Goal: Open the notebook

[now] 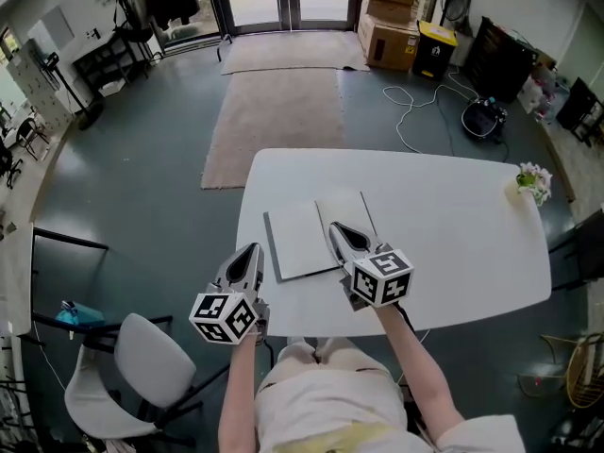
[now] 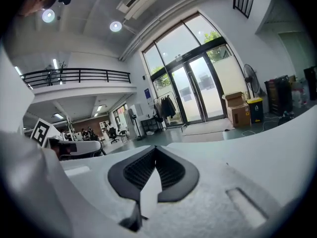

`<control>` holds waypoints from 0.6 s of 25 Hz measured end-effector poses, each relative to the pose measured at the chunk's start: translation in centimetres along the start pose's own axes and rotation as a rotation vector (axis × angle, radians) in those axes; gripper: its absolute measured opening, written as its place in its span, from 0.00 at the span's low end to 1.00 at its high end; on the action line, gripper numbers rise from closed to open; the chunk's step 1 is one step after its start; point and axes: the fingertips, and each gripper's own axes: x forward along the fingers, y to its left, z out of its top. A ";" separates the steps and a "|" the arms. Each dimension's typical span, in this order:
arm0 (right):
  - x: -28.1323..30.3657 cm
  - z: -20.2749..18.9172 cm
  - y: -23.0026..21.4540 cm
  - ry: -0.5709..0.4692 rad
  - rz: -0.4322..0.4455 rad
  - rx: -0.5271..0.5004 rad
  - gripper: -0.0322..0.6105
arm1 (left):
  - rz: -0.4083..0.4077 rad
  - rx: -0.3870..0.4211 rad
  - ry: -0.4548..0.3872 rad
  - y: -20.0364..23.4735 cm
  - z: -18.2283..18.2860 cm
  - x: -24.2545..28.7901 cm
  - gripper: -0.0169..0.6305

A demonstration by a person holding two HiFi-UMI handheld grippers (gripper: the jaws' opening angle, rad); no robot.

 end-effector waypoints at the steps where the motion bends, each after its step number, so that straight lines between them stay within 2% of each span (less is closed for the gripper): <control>1: -0.6 0.4 -0.4 -0.015 0.000 -0.001 0.06 | -0.003 0.019 -0.004 -0.5 0.2 0.2 0.03; 7: -3.5 2.1 -2.0 -0.095 0.008 0.010 0.06 | -0.037 0.118 -0.032 -2.7 0.8 0.7 0.03; 15: -6.9 5.8 -4.1 -0.181 -0.001 0.000 0.06 | -0.025 0.167 -0.083 -4.7 3.1 1.2 0.03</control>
